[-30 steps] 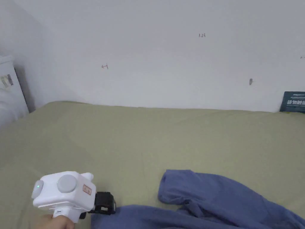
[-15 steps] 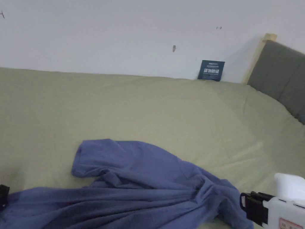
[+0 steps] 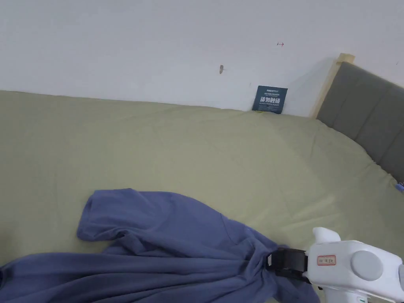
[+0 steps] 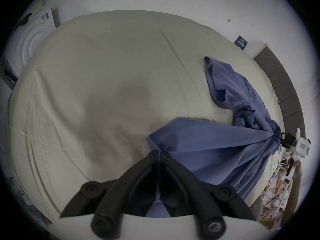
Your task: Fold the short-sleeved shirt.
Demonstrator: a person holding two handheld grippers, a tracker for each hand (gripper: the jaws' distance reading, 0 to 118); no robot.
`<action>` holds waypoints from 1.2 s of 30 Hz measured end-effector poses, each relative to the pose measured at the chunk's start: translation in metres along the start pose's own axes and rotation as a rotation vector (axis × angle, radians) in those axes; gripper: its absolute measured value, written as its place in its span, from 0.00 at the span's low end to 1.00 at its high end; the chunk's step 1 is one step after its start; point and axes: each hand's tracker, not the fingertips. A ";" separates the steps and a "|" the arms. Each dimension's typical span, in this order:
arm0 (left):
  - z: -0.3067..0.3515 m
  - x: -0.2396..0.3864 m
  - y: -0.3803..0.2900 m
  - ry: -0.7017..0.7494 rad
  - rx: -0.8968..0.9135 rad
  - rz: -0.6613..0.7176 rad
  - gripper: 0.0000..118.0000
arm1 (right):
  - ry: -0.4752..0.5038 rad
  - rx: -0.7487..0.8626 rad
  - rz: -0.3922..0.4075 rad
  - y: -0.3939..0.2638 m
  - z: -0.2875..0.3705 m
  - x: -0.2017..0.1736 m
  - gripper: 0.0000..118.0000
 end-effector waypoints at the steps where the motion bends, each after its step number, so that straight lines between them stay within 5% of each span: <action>1: 0.000 0.000 -0.001 -0.005 0.003 0.000 0.01 | -0.002 -0.002 0.002 0.000 -0.006 -0.003 0.81; 2: 0.000 -0.001 -0.003 -0.018 0.003 0.004 0.01 | -0.034 -0.018 -0.003 0.001 -0.011 -0.005 0.81; 3: -0.003 -0.003 -0.001 -0.032 0.007 0.011 0.01 | -0.061 -0.037 -0.012 0.001 -0.014 -0.006 0.70; 4: -0.003 -0.005 -0.002 -0.056 0.017 0.020 0.01 | -0.056 -0.036 -0.009 -0.001 -0.013 -0.008 0.44; 5: -0.002 -0.006 -0.002 -0.093 0.044 0.034 0.01 | -0.066 -0.041 0.001 -0.001 -0.014 -0.009 0.04; 17: 0.072 -0.003 0.028 -0.213 0.312 0.037 0.01 | 0.022 0.240 0.114 0.022 0.066 -0.042 0.04; 22: 0.117 0.001 0.052 -0.226 0.481 -0.029 0.01 | 0.075 0.304 0.108 0.057 0.084 -0.065 0.04; 36: 0.195 -0.025 0.135 -0.230 0.614 0.075 0.01 | 0.138 0.472 0.169 0.186 0.119 -0.138 0.04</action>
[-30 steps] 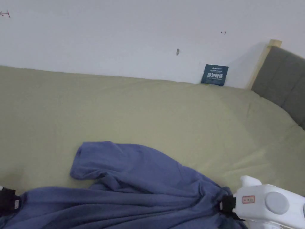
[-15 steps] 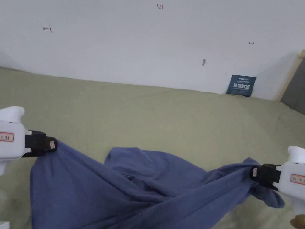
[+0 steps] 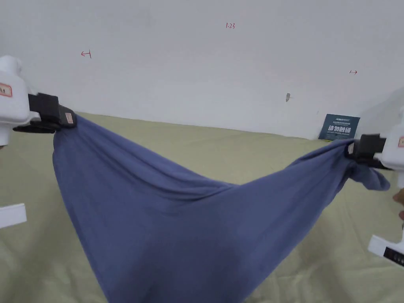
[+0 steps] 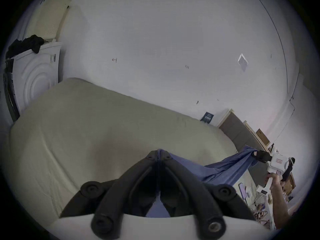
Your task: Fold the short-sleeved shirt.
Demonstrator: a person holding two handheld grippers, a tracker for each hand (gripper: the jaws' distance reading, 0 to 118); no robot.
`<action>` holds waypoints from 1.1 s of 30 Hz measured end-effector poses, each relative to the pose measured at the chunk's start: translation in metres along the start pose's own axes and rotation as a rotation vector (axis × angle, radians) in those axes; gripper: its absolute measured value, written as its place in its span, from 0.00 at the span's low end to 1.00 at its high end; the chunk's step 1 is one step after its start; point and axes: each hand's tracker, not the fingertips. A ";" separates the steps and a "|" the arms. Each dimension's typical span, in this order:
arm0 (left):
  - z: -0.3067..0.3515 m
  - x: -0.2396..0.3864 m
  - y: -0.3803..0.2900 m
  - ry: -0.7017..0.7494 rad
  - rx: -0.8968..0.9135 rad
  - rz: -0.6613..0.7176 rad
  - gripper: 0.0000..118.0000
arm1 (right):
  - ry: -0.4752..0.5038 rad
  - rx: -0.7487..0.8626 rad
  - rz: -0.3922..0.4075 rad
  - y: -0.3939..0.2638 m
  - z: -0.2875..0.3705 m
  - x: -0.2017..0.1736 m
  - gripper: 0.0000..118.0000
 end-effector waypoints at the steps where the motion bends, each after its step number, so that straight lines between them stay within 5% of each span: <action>1: 0.002 -0.001 0.005 0.006 0.009 -0.008 0.01 | 0.007 0.022 0.004 0.008 -0.001 -0.002 0.04; 7: 0.011 0.001 0.044 0.053 0.048 -0.080 0.01 | 0.014 0.088 0.057 0.058 -0.016 -0.011 0.04; 16: 0.011 -0.014 0.054 0.049 0.090 -0.089 0.01 | 0.048 0.113 -0.004 0.070 -0.038 -0.007 0.04; 28: 0.007 -0.049 -0.064 0.092 -0.092 -0.052 0.01 | 0.021 -0.004 0.033 -0.035 -0.030 0.021 0.04; 33: 0.024 -0.062 -0.132 0.070 -0.183 -0.001 0.01 | 0.029 -0.068 -0.015 -0.093 -0.005 0.045 0.04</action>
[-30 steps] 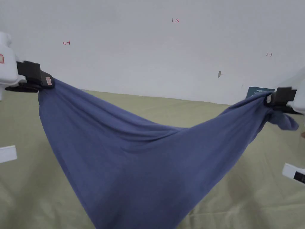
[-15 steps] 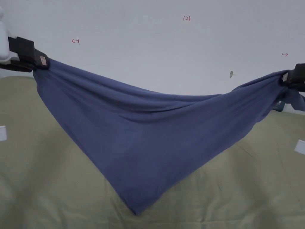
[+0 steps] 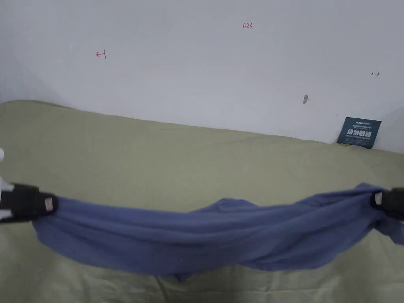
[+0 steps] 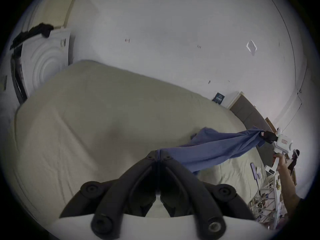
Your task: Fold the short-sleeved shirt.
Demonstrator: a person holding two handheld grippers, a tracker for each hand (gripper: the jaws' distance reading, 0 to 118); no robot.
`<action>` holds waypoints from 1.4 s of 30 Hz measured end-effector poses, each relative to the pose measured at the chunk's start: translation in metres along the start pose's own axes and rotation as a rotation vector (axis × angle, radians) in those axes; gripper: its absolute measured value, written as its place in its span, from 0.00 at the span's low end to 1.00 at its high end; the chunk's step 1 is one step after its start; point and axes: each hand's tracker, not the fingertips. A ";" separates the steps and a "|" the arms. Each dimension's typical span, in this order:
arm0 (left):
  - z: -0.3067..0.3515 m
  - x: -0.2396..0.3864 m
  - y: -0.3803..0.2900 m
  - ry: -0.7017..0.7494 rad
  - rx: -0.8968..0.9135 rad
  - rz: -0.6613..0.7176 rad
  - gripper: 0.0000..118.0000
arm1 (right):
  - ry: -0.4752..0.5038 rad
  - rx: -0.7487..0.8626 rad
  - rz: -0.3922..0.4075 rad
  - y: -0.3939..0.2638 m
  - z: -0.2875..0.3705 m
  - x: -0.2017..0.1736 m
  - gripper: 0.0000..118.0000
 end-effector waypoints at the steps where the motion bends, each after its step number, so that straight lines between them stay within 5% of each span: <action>1: 0.001 -0.003 -0.014 0.008 -0.033 0.007 0.01 | -0.009 -0.017 -0.015 -0.011 0.005 0.005 0.04; 9: 0.031 -0.026 -0.098 -0.025 -0.115 0.133 0.01 | -0.040 -0.113 -0.072 -0.082 0.052 0.035 0.04; 26: 0.059 -0.020 -0.198 0.034 -0.294 0.151 0.01 | -0.149 -0.268 -0.078 -0.158 0.081 0.063 0.04; 28: 0.066 -0.013 -0.199 0.057 -0.276 0.150 0.26 | -0.147 -0.280 -0.056 -0.157 0.088 0.053 0.05; 29: 0.069 -0.008 -0.198 0.104 -0.287 0.138 0.53 | -0.144 -0.283 -0.046 -0.155 0.091 0.048 0.09; 30: 0.073 -0.003 -0.197 0.144 -0.279 0.127 0.77 | -0.116 -0.268 -0.037 -0.154 0.096 0.044 0.32; 32: 0.089 0.014 -0.189 0.160 -0.204 0.054 0.80 | -0.035 -0.205 -0.032 -0.151 0.110 0.033 0.80; 38: 0.116 0.099 -0.158 0.267 0.044 -0.219 0.80 | -0.146 -0.080 0.129 -0.138 0.150 -0.044 0.81; 42: 0.100 0.157 -0.155 0.309 0.147 -0.279 0.77 | -0.152 -0.064 0.121 -0.149 0.163 -0.092 0.76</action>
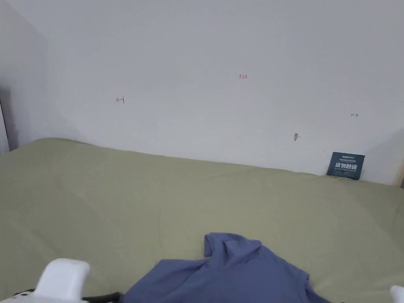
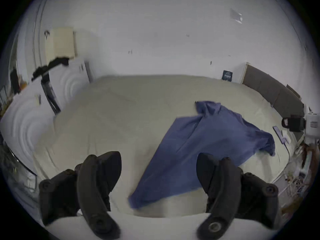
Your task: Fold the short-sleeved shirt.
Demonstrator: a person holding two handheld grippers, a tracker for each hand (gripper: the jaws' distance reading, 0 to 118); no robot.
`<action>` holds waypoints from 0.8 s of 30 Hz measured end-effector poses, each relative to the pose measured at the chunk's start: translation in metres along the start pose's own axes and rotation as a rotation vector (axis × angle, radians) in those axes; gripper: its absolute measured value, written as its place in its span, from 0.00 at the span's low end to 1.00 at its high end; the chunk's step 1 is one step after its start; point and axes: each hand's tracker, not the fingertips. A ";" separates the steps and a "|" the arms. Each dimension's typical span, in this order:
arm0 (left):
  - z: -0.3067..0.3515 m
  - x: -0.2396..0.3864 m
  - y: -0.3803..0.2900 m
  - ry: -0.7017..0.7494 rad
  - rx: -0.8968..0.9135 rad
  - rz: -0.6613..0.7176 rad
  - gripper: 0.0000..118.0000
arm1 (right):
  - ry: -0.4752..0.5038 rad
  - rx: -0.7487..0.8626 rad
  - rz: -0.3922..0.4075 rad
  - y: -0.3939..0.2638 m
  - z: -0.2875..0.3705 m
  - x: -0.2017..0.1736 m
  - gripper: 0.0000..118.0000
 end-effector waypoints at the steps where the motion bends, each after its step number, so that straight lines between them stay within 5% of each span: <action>1: 0.002 0.017 0.000 -0.005 0.014 0.001 0.69 | 0.011 0.006 -0.019 -0.006 0.005 -0.009 0.66; 2: 0.003 0.030 -0.001 -0.011 0.008 -0.002 0.51 | 0.026 0.005 -0.022 -0.011 0.009 -0.016 0.48; 3: 0.005 0.047 -0.004 -0.030 0.009 -0.018 0.15 | 0.021 0.001 -0.016 -0.018 0.014 -0.026 0.15; 4: 0.006 0.062 -0.012 -0.028 -0.008 -0.043 0.00 | -0.007 -0.001 0.026 -0.028 0.018 -0.036 0.04; 14: 0.048 0.123 -0.119 -0.127 -0.119 -0.038 0.00 | 0.068 -0.025 0.110 -0.132 0.071 -0.069 0.01; 24: 0.039 0.080 -0.102 -0.036 -0.096 0.036 0.00 | 0.083 -0.031 0.118 -0.113 0.065 -0.076 0.02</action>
